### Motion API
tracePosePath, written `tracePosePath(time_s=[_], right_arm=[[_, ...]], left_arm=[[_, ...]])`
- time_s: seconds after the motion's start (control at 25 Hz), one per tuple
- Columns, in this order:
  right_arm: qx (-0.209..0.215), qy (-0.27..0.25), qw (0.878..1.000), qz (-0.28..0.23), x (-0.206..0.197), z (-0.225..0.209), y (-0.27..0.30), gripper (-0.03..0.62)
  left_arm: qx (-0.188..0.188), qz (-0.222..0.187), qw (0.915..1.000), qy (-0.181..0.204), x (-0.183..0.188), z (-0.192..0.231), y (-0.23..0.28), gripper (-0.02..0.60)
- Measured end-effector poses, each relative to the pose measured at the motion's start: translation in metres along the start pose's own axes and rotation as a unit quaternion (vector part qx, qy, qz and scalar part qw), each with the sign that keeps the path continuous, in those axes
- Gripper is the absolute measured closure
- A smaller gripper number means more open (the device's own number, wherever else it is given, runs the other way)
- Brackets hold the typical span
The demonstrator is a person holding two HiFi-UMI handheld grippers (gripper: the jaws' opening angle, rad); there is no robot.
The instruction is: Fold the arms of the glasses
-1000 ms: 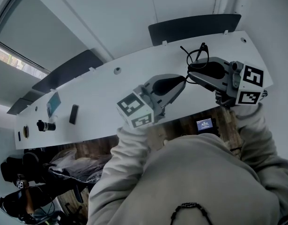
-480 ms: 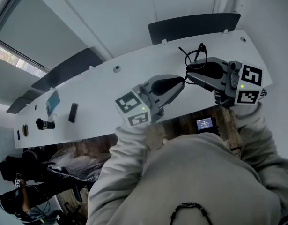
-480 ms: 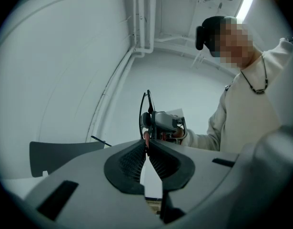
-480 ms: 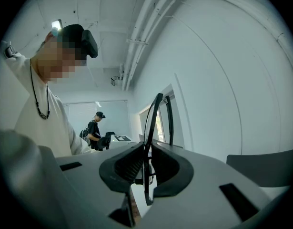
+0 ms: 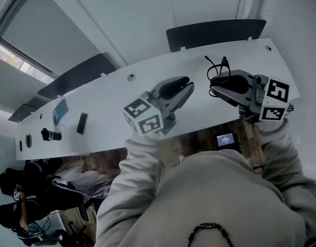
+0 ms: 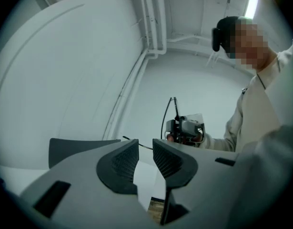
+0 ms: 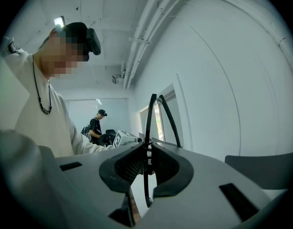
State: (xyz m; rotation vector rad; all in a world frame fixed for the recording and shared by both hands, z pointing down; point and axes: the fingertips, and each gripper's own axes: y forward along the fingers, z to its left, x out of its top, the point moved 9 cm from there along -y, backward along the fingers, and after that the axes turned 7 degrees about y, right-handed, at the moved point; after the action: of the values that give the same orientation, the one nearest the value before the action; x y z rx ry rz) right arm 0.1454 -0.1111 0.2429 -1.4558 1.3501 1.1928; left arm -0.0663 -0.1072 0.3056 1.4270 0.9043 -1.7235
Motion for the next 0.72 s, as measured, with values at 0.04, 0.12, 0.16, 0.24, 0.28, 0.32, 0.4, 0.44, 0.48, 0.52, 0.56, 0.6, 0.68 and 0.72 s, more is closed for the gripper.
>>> tracePosePath(time_s=[0.04,0.12,0.16,0.24,0.28,0.32,0.4,0.44,0.48,0.52,0.56,0.6,0.68,0.72], right_arm=[[0.007,-0.006,1.0,-0.001,0.0,0.002,0.0,0.531],[0.032,-0.021,0.999,-0.004,0.001,0.009,0.001,0.531],[0.049,-0.028,0.998,-0.006,0.001,0.015,0.003,0.531],[0.076,-0.039,0.996,-0.005,0.001,0.026,0.007,0.531],[0.084,-0.043,0.995,-0.002,0.0,0.031,0.009,0.531],[0.091,-0.045,0.995,0.001,0.0,0.034,0.012,0.531],[0.102,-0.046,0.994,0.004,-0.002,0.04,0.016,0.531],[0.107,-0.047,0.993,0.005,-0.003,0.043,0.018,0.531],[0.11,-0.048,0.993,0.006,-0.003,0.045,0.02,0.531],[0.113,-0.05,0.992,0.009,-0.003,0.046,0.023,0.531],[0.115,-0.051,0.992,0.013,-0.003,0.047,0.025,0.531],[0.117,-0.052,0.992,0.016,-0.003,0.047,0.027,0.531],[0.124,-0.054,0.991,0.018,-0.003,0.051,0.031,0.531],[0.128,-0.054,0.99,0.019,-0.003,0.054,0.032,0.531]], left_arm=[[0.012,0.004,0.9999,-0.008,0.0,0.004,0.001,0.508],[0.021,0.015,0.9993,-0.028,-0.003,0.007,0.006,0.489],[0.02,0.019,0.9987,-0.043,-0.005,0.007,0.008,0.478],[0.016,0.022,0.9971,-0.071,-0.009,0.005,0.012,0.439],[0.016,0.02,0.9967,-0.077,-0.01,0.004,0.013,0.436],[0.017,0.016,0.9965,-0.08,-0.009,0.003,0.013,0.434],[0.019,0.012,0.9964,-0.081,-0.008,0.002,0.013,0.433],[0.019,0.012,0.9965,-0.081,-0.007,0.003,0.013,0.433],[0.019,0.013,0.9965,-0.08,-0.006,0.004,0.014,0.433],[0.019,0.014,0.9966,-0.079,-0.006,0.005,0.014,0.433],[0.02,0.014,0.9965,-0.079,-0.005,0.006,0.014,0.433],[0.022,0.012,0.9964,-0.081,-0.003,0.007,0.013,0.433],[0.026,0.008,0.9961,-0.084,-0.001,0.008,0.013,0.433],[0.027,0.009,0.9961,-0.083,-0.001,0.008,0.012,0.433]])
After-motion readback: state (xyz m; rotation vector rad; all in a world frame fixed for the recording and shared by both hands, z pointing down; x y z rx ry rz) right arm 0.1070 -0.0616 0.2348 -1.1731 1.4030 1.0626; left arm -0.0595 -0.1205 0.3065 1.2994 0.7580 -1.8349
